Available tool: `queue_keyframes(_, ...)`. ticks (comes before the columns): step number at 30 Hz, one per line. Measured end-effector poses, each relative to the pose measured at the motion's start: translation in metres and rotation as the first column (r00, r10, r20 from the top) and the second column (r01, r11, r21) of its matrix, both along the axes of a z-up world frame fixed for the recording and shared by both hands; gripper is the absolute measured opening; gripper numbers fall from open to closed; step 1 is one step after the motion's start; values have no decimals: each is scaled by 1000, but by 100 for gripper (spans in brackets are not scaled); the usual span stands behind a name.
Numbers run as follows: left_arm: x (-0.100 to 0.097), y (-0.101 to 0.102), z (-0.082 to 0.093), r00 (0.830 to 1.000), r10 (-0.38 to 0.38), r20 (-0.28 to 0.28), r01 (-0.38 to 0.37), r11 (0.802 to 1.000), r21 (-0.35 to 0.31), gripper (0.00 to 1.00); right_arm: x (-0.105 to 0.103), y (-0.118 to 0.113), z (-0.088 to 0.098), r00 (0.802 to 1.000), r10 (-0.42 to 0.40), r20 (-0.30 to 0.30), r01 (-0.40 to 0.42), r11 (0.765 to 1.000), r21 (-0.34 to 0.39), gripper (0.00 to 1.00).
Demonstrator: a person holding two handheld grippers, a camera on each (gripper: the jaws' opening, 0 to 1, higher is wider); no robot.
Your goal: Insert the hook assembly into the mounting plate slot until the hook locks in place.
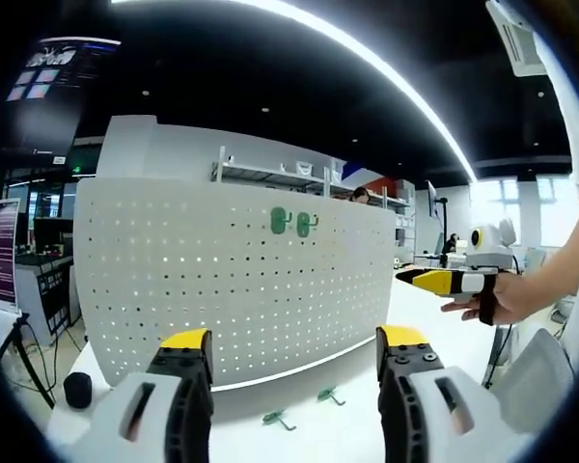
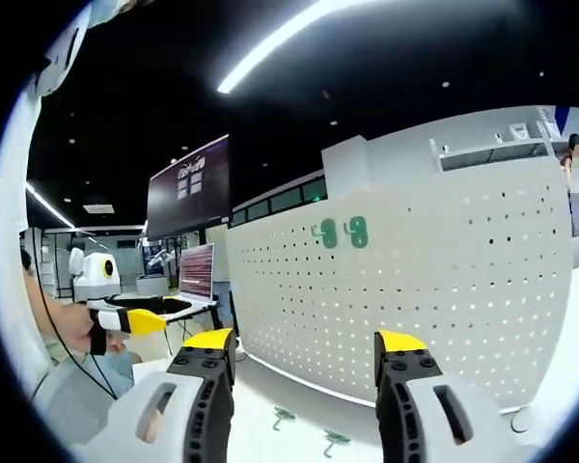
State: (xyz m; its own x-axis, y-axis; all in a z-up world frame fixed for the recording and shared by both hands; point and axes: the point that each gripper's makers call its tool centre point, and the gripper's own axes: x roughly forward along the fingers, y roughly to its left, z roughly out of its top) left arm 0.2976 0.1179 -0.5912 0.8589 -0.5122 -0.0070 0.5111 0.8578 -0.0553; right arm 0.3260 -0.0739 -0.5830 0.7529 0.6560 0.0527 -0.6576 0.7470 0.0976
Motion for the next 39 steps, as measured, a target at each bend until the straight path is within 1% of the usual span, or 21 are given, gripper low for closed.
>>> queue_keyframes(5, -1, 0, -1, 1000, -4, -5, 4, 1000, -5, 71, -6, -6, -10, 1000, -10, -18, 10, 1000, -4, 56)
queue_keyframes(17, -3, 1, -8, 1000, -11, -14, 11, 1000, -4, 72, -20, -16, -23, 999, -30, -44, 29, 999, -22, 57)
queue_keyframes(22, -5, 2, -12, 1000, -11, -22, 11, 1000, -4, 72, -26, -24, -31, 997, -41, -59, 40, 999, -28, 57)
queue_keyframes(34, -7, 4, -20, 999, -8, -37, 8, 1000, -1, 72, -33, -37, -38, 995, -68, -73, 66, 997, -37, 57)
queue_keyframes(39, -9, 6, -23, 999, -6, -42, 6, 1000, -2, 72, -36, -38, -40, 994, -72, -81, 70, 997, -36, 57)
